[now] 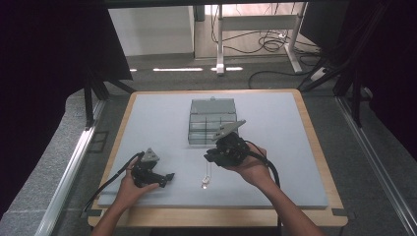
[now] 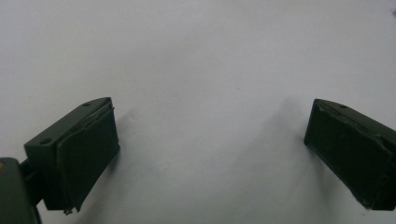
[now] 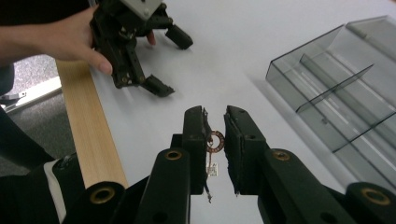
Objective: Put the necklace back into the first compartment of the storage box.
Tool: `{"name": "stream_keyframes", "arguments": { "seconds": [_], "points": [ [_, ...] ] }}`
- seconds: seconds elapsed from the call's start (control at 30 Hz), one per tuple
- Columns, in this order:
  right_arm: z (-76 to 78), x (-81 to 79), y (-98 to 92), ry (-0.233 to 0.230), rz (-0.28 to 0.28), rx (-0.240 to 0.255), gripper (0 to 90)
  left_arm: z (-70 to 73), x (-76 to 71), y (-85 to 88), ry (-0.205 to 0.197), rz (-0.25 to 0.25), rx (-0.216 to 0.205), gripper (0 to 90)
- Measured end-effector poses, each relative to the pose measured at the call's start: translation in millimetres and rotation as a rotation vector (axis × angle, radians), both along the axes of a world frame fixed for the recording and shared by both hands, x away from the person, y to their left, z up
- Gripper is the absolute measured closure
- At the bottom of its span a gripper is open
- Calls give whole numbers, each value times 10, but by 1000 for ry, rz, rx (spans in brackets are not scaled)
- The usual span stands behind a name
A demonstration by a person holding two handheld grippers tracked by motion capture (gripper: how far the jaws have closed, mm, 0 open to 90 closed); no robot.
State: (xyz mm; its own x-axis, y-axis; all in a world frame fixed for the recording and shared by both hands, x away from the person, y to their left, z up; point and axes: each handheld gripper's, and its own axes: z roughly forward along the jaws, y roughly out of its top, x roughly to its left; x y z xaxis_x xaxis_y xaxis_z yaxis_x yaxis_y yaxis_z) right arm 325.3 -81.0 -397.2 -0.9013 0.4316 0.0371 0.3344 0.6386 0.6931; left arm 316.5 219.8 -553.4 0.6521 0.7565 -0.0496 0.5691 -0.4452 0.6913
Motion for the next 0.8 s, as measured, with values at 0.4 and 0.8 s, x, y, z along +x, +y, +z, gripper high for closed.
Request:
{"name": "stream_keyframes", "arguments": {
  "seconds": [0.4,0.8],
  "points": [
    [275,24,5,-40,3,33,769,1,1,2,1,-2,2,26],
    [531,96,18,-49,1,70,769,2,0,2,1,-2,3,26]
  ]
}}
